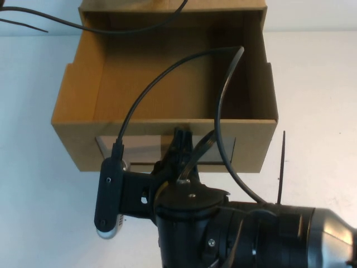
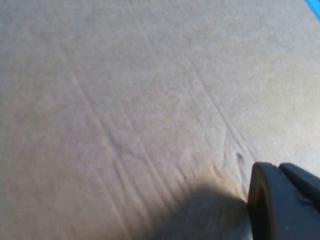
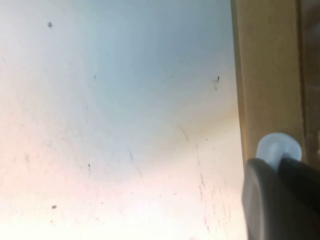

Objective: Open the shoe box
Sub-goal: 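Pull the top drawer of the cardboard box fully open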

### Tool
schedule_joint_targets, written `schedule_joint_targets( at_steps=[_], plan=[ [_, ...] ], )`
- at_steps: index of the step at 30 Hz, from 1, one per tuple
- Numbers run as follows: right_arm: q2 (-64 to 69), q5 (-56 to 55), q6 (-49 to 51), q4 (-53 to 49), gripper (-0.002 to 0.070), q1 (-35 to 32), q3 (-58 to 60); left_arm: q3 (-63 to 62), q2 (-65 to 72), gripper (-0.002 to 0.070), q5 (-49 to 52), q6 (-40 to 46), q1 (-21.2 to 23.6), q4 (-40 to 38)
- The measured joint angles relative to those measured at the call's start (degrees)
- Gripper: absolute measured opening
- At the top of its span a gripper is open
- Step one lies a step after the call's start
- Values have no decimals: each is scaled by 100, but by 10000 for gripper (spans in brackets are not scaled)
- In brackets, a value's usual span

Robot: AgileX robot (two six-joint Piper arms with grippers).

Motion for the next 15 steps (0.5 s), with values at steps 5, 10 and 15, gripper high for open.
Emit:
schedule_joint_targets(
  at_steps=[5,10,15],
  plan=[
    [0,58,232,6,45,3,0,0,0,-4,0,0,0,0],
    [0,274,244,306,235,12,0,0,0,-4,0,0,0,0],
    [-42,671,244,461,312,77,12,0,-71,-4,-10,0,0,44]
  ],
)
